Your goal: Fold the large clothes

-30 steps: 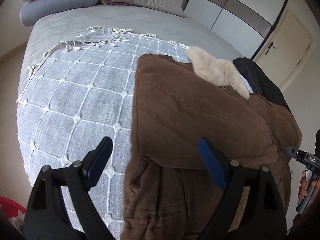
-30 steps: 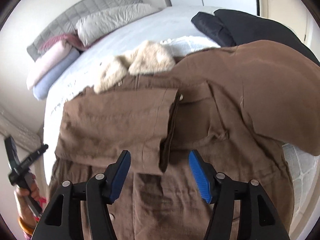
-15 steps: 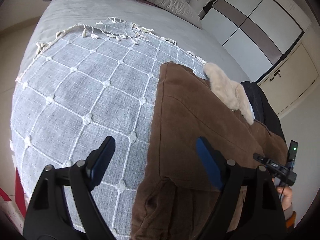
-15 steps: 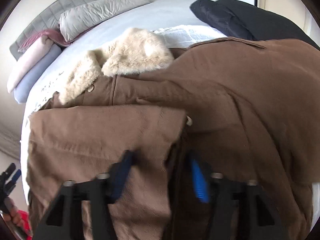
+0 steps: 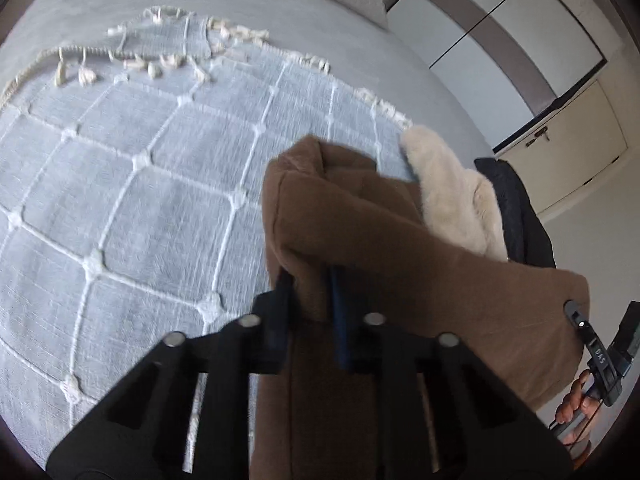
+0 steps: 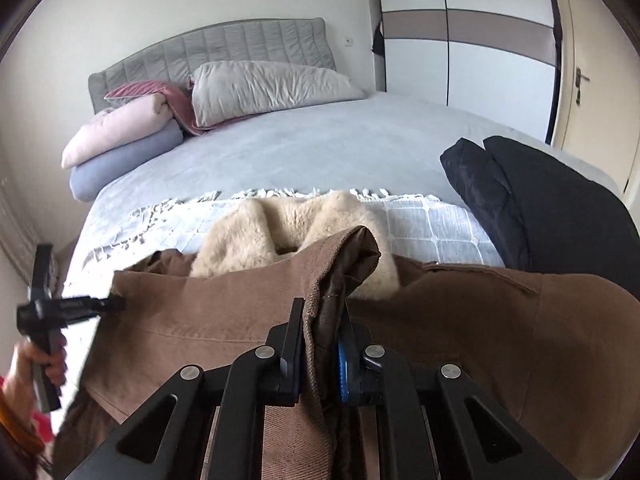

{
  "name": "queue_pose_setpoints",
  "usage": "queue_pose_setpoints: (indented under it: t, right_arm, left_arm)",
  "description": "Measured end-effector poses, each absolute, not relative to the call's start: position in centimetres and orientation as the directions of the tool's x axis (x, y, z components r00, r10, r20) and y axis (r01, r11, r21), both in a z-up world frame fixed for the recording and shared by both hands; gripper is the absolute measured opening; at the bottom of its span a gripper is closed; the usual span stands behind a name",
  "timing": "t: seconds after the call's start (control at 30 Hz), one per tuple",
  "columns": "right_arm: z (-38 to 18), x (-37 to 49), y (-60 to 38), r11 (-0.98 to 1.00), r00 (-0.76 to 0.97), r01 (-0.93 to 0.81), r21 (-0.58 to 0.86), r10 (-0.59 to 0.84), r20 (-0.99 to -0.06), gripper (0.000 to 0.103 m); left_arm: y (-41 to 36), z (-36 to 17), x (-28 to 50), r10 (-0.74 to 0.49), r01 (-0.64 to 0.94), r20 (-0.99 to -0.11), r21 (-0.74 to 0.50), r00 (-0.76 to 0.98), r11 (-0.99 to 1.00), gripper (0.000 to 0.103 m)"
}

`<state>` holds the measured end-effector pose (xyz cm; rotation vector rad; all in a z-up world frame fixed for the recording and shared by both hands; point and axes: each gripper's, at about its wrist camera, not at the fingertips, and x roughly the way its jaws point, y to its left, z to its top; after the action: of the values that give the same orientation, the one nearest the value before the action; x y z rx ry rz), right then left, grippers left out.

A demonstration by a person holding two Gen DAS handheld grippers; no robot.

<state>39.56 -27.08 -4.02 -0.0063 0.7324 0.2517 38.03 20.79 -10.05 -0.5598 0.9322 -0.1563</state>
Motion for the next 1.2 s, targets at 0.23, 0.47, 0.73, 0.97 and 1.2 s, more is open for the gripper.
queue_pose_setpoints:
  t: [0.23, 0.47, 0.73, 0.97, 1.2]
  right_arm:
    - [-10.7, 42.3, -28.1, 0.993, 0.611, -0.115, 0.006, 0.076, -0.788, 0.022]
    - [-9.0, 38.4, -28.6, 0.987, 0.655, -0.152, 0.060, 0.146, -0.742, 0.027]
    - [-11.5, 35.3, -26.0, 0.974, 0.591, -0.221, 0.042, 0.168, -0.789, 0.027]
    - [-9.7, 31.4, -28.4, 0.978, 0.583, -0.191, 0.082, 0.180, -0.793, 0.039]
    - [-5.3, 25.6, -31.2, 0.987, 0.635, -0.117, 0.110, 0.160, -0.756, 0.066]
  left_arm:
    - [21.0, -10.2, 36.9, -0.007, -0.232, -0.787, -0.191, 0.617, 0.954, 0.026]
    - [19.0, -5.9, 32.0, -0.160, -0.056, -0.700, -0.274, 0.696, 0.960, 0.037]
    - [15.3, -11.9, 30.0, 0.018, -0.090, -0.848, -0.036, 0.530, 0.995, 0.051]
    - [14.1, -8.8, 26.9, 0.013, -0.108, -0.853, -0.051, 0.522, 0.993, 0.058]
    - [13.0, -5.2, 20.3, -0.106, -0.091, -0.835, -0.183, 0.540, 0.979, 0.085]
